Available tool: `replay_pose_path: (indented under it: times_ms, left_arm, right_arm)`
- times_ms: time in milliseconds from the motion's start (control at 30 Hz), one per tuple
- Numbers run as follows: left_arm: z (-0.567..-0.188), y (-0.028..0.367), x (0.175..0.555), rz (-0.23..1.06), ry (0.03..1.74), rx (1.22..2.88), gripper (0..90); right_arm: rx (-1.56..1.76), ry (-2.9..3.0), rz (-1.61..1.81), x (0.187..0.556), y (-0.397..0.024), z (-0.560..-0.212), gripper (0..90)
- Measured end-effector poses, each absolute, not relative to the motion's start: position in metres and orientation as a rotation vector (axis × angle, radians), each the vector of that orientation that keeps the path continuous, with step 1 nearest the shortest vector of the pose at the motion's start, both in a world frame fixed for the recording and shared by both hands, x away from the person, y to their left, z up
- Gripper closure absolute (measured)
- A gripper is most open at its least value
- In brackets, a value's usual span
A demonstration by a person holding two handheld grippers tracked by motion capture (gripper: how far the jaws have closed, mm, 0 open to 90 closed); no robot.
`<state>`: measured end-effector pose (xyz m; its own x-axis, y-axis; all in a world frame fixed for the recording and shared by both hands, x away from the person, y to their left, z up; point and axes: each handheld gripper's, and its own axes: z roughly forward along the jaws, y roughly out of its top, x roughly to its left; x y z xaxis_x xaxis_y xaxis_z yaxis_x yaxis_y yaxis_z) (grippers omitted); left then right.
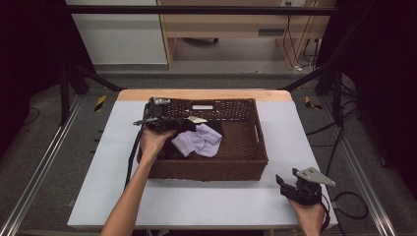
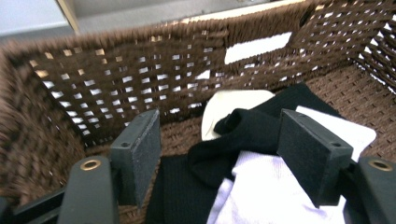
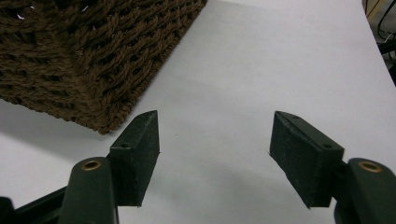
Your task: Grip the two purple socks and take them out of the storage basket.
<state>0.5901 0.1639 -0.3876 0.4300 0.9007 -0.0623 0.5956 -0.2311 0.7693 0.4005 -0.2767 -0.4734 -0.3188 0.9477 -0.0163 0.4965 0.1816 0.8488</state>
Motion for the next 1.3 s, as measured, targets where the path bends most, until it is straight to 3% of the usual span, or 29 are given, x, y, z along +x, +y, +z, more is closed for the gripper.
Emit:
replay_pose_path:
  times_ms: [567, 1200, 1300]
  left_arm:
    - [-0.406, 0.150, 0.587, 0.462, 1.175, 2.135, 33.8]
    - [-0.423, 0.139, 0.589, 0.443, 1.141, 2.339, 45.6]
    - [-0.425, 0.137, 0.590, 0.375, 1.154, 2.363, 48.3]
  right_arm:
    - [1.360, 1.906, 1.042, 0.401, -0.275, -0.474, 33.3]
    - [1.368, 1.908, 1.050, 0.401, -0.275, -0.474, 33.2]
    - [1.359, 1.907, 1.048, 0.401, -0.276, -0.474, 33.3]
